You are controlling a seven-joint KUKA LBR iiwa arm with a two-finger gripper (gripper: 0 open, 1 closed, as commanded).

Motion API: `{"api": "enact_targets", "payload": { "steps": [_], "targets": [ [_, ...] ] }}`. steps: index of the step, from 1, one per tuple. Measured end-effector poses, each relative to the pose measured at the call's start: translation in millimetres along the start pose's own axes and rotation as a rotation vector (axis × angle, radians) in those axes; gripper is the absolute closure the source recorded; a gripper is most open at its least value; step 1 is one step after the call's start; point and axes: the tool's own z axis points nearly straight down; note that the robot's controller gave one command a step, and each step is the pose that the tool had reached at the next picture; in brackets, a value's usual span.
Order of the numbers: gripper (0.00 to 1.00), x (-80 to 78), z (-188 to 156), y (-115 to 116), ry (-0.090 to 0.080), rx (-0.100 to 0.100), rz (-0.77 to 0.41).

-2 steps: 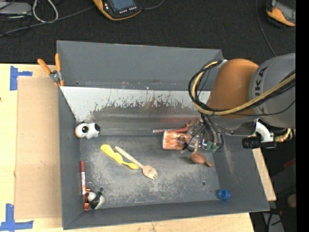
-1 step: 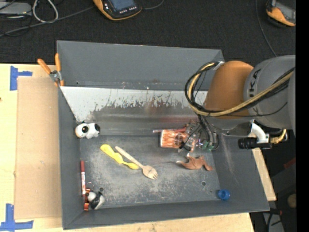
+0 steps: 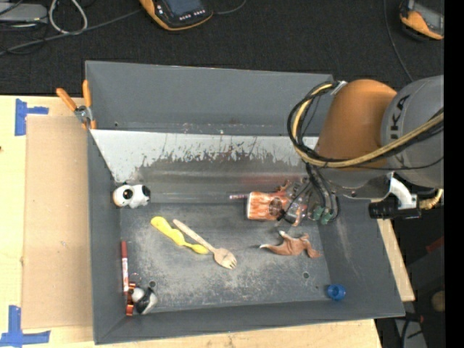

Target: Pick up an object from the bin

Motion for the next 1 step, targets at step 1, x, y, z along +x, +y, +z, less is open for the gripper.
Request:
{"api": "enact_targets", "payload": {
  "steps": [1],
  "targets": [
    [1.0, -2.1, -40.4, 3.9, -0.002, 0.0, -0.011]
  ]
}}
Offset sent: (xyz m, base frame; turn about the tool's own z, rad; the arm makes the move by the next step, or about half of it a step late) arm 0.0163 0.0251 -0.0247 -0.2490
